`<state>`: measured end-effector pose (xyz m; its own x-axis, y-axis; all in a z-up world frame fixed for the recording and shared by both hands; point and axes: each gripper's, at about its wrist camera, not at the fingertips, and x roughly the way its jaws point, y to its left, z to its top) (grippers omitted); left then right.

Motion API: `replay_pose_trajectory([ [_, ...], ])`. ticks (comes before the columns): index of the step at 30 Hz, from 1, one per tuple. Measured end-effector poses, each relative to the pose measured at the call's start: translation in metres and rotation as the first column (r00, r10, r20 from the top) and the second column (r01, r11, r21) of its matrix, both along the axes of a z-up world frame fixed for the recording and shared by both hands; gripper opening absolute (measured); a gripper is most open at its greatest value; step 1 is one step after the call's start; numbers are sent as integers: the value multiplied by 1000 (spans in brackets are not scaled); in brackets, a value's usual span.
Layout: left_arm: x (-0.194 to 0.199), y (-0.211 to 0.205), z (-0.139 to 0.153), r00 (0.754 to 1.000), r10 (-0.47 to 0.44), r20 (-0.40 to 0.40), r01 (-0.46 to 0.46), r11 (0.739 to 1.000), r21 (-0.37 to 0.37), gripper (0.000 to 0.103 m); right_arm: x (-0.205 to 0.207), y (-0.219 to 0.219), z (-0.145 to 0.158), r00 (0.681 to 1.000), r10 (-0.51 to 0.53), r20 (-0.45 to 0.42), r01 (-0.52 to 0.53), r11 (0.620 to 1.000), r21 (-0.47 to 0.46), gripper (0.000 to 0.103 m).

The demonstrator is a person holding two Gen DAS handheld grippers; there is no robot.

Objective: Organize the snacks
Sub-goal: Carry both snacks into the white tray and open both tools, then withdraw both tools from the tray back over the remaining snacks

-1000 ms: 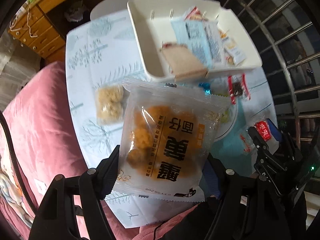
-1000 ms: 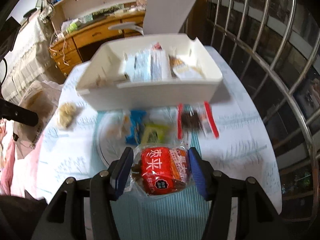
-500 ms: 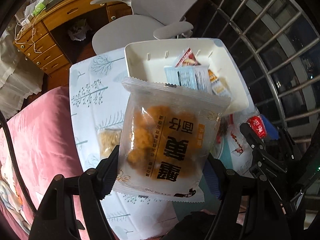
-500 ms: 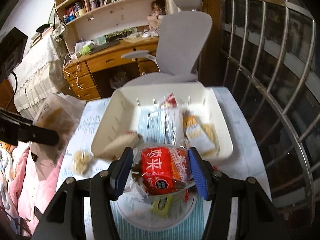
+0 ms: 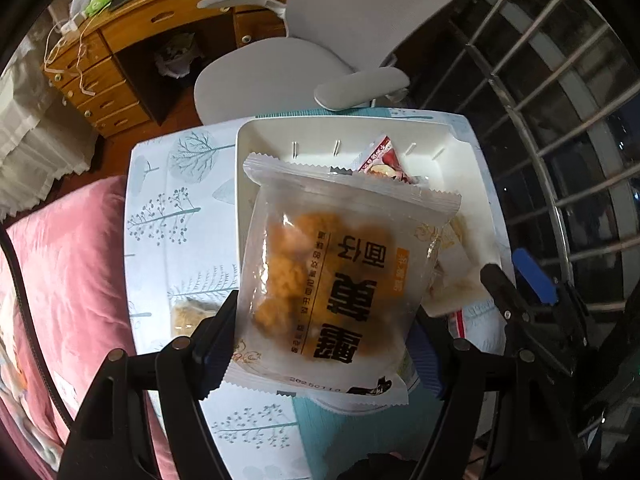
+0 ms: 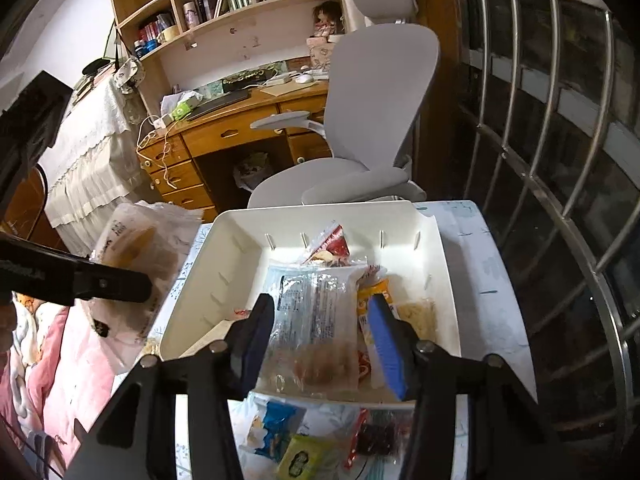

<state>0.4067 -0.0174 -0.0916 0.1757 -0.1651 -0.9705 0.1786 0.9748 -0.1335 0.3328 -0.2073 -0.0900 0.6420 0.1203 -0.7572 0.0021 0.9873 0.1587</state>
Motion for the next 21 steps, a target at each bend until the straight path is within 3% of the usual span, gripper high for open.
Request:
replay_pose_trajectory([
  [4,8,-11,-8,999,46,4,-46,999,-1,81,7,-16,-13,999,26,-26,-25,999,34,49],
  [12,7,-20,-8,996,94,7,-95,995,20,81,10,-43,-28,997,42,-68,-35,995,94,49],
  [21,-19,-21,9,996,89,18,-89,996,6,81,-4,-61,-17,996,24,-91,-12,992,129,49],
])
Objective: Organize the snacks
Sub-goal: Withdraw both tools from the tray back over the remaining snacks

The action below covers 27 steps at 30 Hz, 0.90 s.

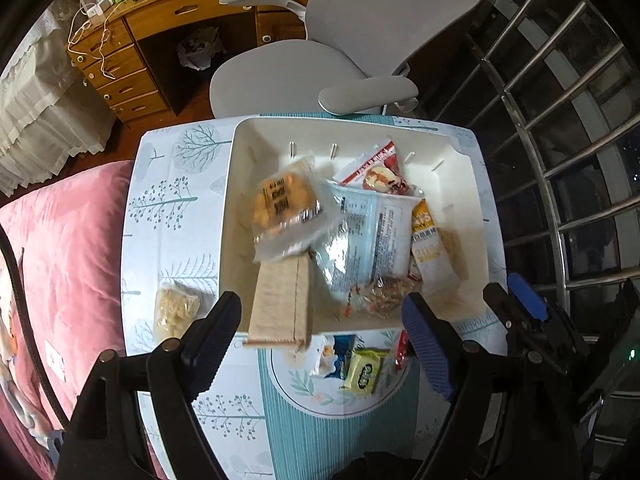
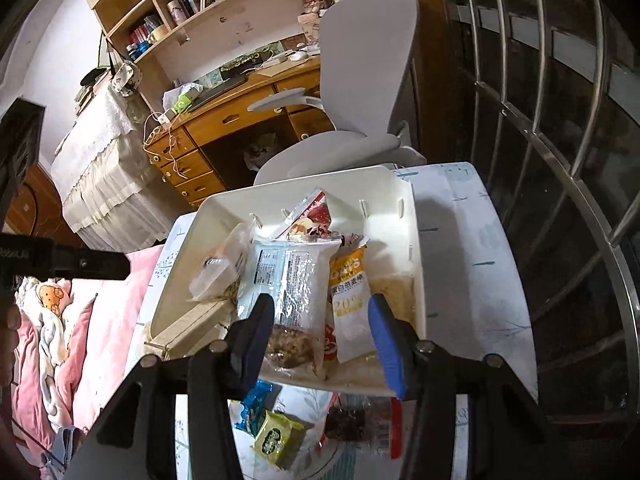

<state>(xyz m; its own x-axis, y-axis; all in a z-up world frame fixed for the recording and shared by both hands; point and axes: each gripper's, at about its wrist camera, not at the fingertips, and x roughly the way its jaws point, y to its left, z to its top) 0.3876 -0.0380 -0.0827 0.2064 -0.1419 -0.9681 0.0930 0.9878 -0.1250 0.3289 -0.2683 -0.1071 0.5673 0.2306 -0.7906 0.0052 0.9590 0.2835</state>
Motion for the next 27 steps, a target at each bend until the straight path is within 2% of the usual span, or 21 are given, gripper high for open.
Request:
replay_pose_trajectory([
  [8,-41,13,0,1000,-8,-21,7,1000,-27,82,-28,-4,14,999,-48,-16,48,999,6,49],
  [15,-93,28,9,999,-43,3,43,998,-55,82,-68,3,28,995,-100,-19,100,995,-11,50],
  [19,-124,43,16,999,-50,20,52,993,-104,83,-94,14,32,992,-123,-24,122,992,-25,50],
  [23,-154,57,16,997,-57,51,63,991,-121,83,-123,28,31,990,-140,-28,139,990,-38,51],
  [27,-180,75,14,998,-22,58,33,980,-196,83,-150,41,26,987,-154,-46,152,987,-42,51],
])
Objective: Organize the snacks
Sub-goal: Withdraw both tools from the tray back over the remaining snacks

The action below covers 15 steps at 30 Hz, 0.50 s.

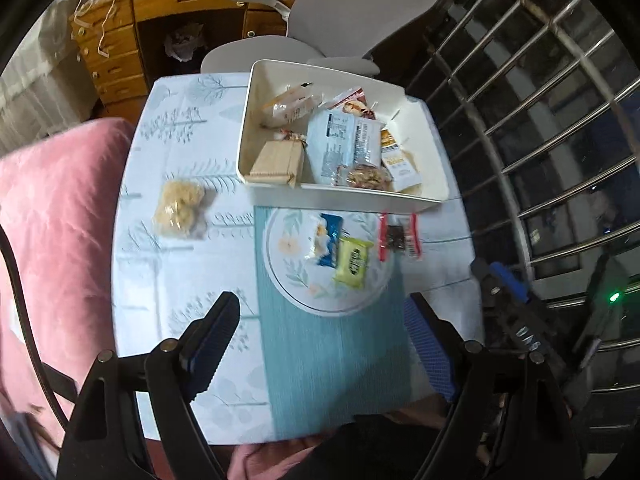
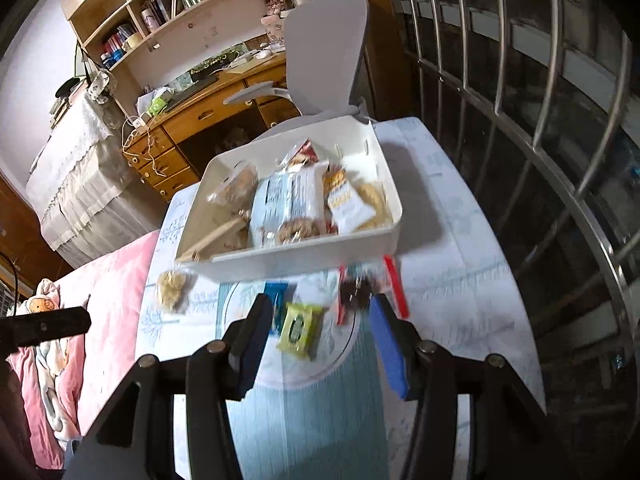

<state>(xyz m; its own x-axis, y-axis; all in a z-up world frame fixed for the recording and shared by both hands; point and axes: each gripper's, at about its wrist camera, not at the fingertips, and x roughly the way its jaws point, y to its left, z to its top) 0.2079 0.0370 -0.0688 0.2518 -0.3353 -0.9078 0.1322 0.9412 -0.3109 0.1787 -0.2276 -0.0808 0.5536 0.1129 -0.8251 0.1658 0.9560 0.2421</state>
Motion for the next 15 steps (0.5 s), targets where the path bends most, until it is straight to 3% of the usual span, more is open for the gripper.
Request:
replay_pose_trajectory([
  [7,-39,15,-8,998,36,45,-37,999,18,83,-47,13,-16,999,-21,-32,21,1000,1,54],
  [9,-46,13,-10,998,26,55,-27,999,25,83,-56,15,-19,999,-22,-30,22,1000,8,59],
  [15,-60,-5,-21,996,-28,79,22,997,76,83,-72,24,-21,999,13,-31,-14,999,-45,60],
])
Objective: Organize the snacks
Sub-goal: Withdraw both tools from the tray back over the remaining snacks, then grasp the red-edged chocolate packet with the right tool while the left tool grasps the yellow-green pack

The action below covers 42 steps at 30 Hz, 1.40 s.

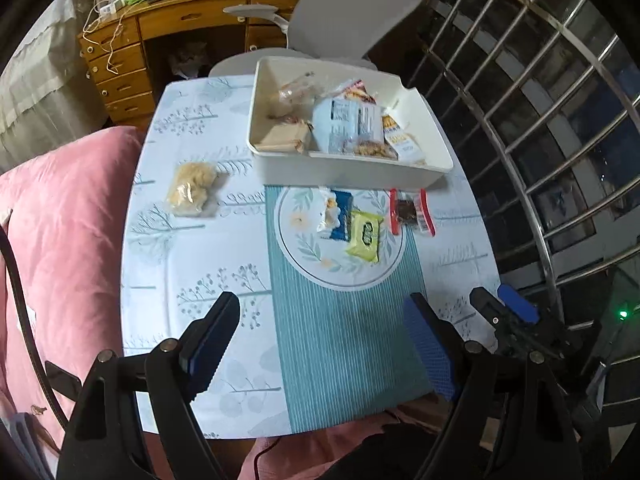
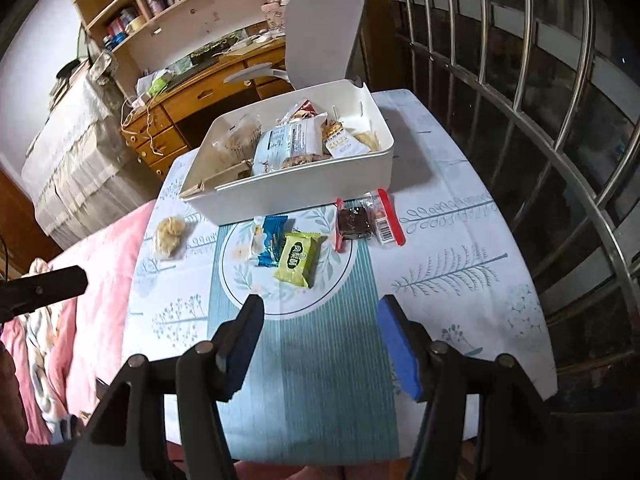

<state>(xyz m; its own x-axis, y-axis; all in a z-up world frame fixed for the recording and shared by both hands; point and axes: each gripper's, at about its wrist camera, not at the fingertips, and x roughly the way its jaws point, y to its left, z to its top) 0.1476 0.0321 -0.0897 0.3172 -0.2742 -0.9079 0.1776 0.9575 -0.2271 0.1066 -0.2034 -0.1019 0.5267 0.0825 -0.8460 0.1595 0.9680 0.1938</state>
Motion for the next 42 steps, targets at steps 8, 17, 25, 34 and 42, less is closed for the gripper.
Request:
replay_pose_trajectory([
  [8,5,-35,-18,998,22,-64,-23,1000,-12,83,2,6,-1,982,188,5,-185,974,-134,64],
  [17,21,-68,-33,984,131,-119,-129,991,22,85,26,-15,-6,930,368,-4,-362,912,-195,65],
  [25,38,-98,-53,966,209,-150,-209,978,12,88,53,-48,-19,881,474,-12,-465,858,-218,66],
  [34,64,-128,-77,960,262,-97,-258,965,44,88,81,-72,-50,810,587,1,-572,790,-220,66],
  [42,89,-141,-113,960,267,-86,-250,953,172,88,104,-69,-80,730,682,45,-656,717,-235,66],
])
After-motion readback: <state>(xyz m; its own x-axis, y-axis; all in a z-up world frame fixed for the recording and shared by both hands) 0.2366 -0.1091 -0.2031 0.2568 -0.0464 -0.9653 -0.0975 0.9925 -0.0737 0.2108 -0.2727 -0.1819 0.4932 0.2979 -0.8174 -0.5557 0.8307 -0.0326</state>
